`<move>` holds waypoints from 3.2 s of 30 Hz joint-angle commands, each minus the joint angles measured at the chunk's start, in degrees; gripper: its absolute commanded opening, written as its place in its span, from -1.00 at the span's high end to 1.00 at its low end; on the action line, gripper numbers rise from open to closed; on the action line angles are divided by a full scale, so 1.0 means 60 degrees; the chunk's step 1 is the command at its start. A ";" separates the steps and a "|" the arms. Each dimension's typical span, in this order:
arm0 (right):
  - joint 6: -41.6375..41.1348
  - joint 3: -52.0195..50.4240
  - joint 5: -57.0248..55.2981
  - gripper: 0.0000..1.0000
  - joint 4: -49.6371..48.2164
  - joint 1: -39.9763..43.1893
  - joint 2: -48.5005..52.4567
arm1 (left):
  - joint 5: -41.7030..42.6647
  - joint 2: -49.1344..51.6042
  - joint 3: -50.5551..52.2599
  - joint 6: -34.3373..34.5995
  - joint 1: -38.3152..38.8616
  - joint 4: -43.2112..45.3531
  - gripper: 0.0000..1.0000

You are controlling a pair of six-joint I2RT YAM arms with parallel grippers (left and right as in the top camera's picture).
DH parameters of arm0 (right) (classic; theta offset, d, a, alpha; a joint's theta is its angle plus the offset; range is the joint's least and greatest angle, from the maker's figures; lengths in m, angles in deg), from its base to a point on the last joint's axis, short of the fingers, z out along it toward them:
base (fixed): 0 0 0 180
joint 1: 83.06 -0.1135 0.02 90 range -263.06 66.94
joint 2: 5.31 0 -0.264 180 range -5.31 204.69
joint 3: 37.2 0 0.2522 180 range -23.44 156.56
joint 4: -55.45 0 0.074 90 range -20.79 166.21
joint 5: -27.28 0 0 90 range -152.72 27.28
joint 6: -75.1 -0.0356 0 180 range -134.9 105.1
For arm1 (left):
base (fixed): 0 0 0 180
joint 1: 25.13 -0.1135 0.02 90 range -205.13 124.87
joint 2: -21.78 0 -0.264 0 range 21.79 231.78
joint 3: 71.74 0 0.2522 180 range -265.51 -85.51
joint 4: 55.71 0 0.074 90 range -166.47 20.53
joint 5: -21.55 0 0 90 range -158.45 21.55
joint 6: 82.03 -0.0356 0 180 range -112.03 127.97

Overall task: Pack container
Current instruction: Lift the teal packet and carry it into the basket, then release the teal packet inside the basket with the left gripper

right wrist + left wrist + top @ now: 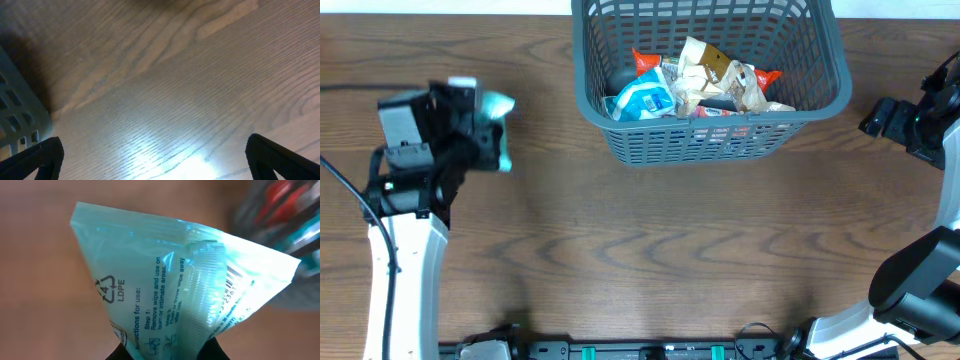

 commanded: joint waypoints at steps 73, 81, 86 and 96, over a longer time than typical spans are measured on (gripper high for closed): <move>0.0448 -0.0040 0.0481 -0.99 -0.1140 0.0011 -0.0036 | -0.2557 0.6914 -0.7311 -0.3133 0.5169 -0.0433 -0.97; 0.0725 -0.0015 0.0718 -0.99 -0.2739 -0.0197 -0.0543 | -0.2594 0.6240 -0.7311 -0.2940 0.4255 0.0302 -0.97; 0.0790 -0.0011 0.0710 -0.99 -0.3665 -0.0408 -0.1060 | -0.2594 0.5858 -0.7311 -0.2943 0.4022 0.0780 -0.97; 0.0790 -0.0011 0.0710 -0.99 -0.3901 -0.0477 -0.1421 | -0.2586 0.5672 -0.7311 -0.2940 0.4025 0.0892 -0.97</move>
